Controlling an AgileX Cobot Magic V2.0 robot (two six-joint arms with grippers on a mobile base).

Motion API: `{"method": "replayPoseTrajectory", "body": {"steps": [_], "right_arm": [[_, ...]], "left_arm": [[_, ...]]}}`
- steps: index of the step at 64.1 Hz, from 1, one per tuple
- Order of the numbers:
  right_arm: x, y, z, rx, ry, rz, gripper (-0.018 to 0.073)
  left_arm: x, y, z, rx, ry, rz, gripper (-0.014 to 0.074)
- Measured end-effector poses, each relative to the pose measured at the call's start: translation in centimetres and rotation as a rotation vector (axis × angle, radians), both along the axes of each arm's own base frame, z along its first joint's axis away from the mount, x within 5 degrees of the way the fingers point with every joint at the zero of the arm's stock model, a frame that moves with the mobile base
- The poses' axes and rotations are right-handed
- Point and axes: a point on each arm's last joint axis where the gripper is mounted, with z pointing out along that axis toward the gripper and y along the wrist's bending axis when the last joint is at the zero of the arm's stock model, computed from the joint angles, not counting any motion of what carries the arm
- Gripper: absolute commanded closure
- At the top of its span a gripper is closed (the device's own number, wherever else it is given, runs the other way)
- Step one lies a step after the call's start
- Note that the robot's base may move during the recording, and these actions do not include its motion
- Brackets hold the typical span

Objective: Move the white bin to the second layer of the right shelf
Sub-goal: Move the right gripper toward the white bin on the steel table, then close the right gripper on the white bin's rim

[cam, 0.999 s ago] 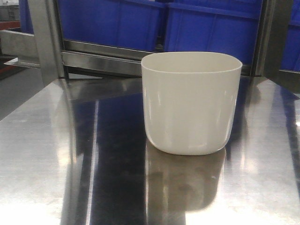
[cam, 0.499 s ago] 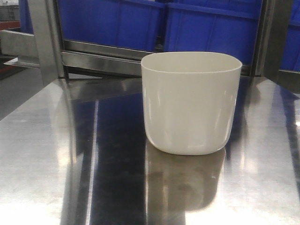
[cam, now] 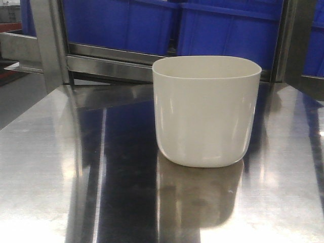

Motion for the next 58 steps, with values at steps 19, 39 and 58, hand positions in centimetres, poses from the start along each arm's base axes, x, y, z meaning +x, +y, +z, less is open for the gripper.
{"method": "replayPoseTrajectory", "body": {"steps": [19, 39, 58], "right_arm": [[3.5, 3.6, 1.7, -0.04, 0.156, 0.054, 0.0226], [5.7, 7.5, 6.4, 0.004, 0.197, 0.077, 0.0231], [9.1, 12.1, 6.8, -0.009, 0.265, 0.122, 0.0231]], "left_arm": [[0.0, 0.0, 0.0, 0.0, 0.0, 0.0, 0.0512], [0.0, 0.0, 0.0, 0.0, 0.0, 0.0, 0.0512], [0.0, 0.0, 0.0, 0.0, 0.0, 0.0, 0.0512]]}}
